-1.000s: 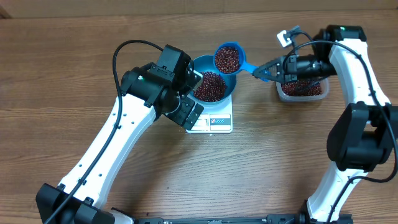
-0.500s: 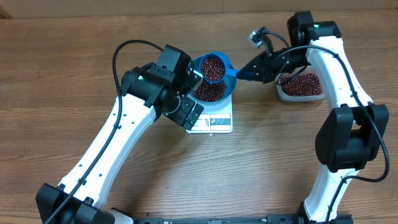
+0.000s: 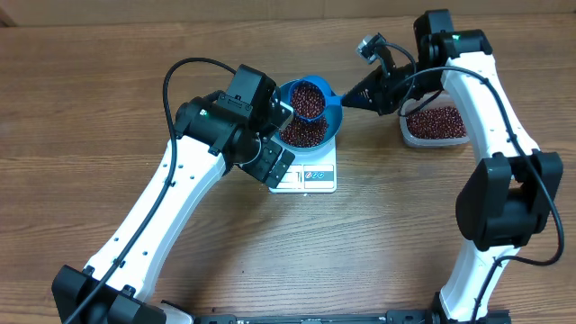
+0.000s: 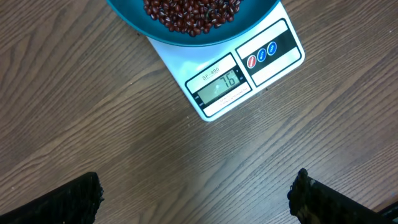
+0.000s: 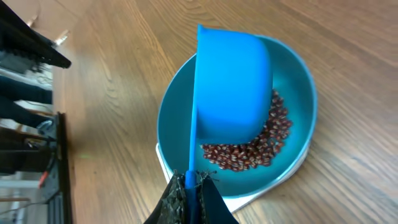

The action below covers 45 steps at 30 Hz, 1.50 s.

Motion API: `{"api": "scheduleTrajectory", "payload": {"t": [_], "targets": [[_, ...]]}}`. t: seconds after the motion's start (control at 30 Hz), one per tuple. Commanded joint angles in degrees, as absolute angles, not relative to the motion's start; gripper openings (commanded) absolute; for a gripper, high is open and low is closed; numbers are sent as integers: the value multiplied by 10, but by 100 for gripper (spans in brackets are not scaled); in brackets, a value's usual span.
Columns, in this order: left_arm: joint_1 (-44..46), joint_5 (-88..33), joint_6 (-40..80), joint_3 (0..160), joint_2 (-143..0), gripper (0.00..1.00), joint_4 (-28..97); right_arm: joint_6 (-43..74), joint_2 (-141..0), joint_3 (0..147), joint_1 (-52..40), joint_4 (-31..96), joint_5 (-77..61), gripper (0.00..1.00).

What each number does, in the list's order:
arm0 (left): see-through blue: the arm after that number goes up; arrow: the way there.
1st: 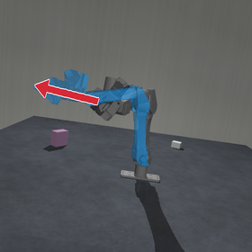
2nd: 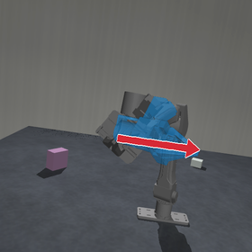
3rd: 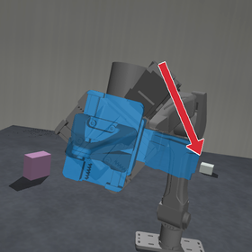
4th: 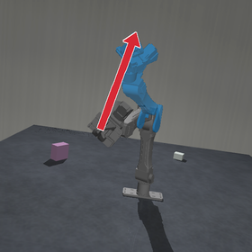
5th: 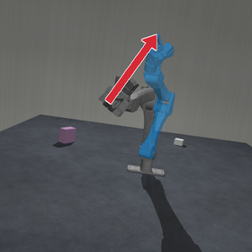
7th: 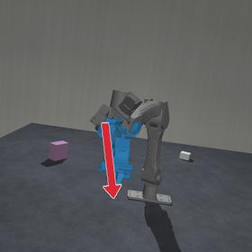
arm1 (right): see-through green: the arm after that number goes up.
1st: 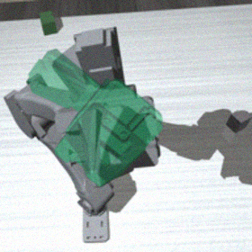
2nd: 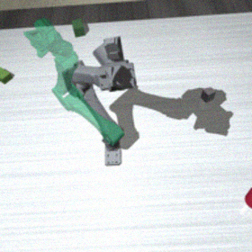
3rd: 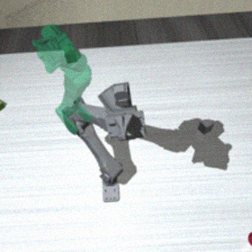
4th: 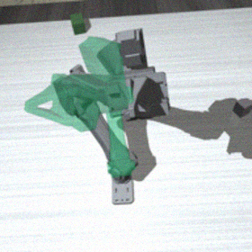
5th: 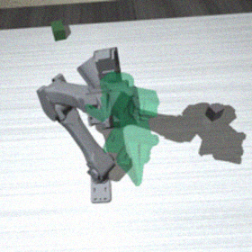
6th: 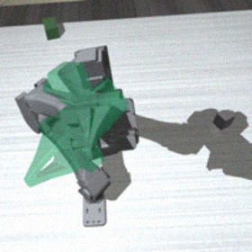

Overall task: Scoop item into bowl and weigh 150g on scale
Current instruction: 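Carry the filled scoop left over the teal bowl, right gripper, then tip the scoop and shake beans into the bowl until 150 g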

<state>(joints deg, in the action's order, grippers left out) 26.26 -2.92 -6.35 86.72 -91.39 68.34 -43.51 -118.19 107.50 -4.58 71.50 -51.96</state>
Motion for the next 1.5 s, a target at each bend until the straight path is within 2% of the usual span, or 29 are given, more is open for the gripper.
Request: {"api": "scheduleTrajectory", "payload": {"t": [0.0, 0.3, 1.47], "targets": [[266, -29, -60, 873, -906, 100, 684, -442, -1126, 1100, -46, 711, -503, 4], [266, -29, -60, 873, -906, 100, 684, -441, -1118, 1100, -54, 719, -490, 4], [266, -29, -60, 873, -906, 99, 683, -385, -1080, 1100, -163, 671, -222, 4]]}}
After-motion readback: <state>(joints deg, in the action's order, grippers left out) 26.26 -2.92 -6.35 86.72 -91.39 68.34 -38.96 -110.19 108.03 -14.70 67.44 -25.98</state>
